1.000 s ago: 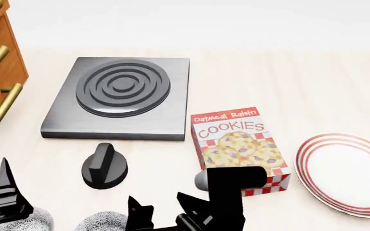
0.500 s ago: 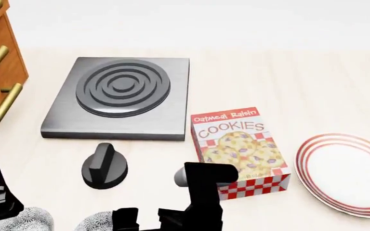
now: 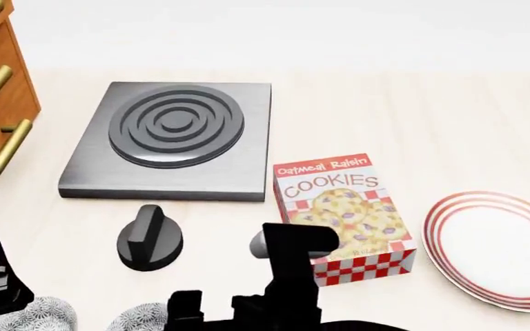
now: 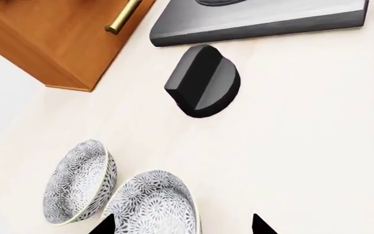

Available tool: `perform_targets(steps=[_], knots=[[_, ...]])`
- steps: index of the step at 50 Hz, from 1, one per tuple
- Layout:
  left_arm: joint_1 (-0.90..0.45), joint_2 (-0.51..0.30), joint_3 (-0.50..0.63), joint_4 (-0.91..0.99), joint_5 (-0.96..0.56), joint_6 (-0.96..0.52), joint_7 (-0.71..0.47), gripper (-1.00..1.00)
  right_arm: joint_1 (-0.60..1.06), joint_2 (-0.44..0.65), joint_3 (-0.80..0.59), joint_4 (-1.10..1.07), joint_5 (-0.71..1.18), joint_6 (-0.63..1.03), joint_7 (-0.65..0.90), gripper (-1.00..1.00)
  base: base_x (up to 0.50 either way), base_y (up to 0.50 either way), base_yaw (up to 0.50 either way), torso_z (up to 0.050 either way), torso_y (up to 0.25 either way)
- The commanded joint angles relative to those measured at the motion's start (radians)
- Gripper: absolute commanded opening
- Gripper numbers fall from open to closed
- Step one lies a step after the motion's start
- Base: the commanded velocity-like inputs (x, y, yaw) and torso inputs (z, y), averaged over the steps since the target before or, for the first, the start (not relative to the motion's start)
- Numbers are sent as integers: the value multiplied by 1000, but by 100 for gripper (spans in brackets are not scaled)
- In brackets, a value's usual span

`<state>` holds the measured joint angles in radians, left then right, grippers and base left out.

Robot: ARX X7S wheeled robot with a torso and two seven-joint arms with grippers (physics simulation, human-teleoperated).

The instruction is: Pick the akita bowl from table center and place it on the plate.

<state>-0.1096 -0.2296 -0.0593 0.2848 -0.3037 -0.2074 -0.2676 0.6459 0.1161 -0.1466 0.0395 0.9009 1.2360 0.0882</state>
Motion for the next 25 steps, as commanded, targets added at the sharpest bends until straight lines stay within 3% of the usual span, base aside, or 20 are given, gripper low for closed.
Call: perform_targets(steps=[1,25], knots=[[3,-6,4,8,-5,-1,-4,100,17,11,-32,48,1,-5,-22,100,0,0,0,0,0],[16,-23,5,56,-34,-19,-10,100,62,28,-131,183,-45,-55,-95,100,0,0,0,0,0]])
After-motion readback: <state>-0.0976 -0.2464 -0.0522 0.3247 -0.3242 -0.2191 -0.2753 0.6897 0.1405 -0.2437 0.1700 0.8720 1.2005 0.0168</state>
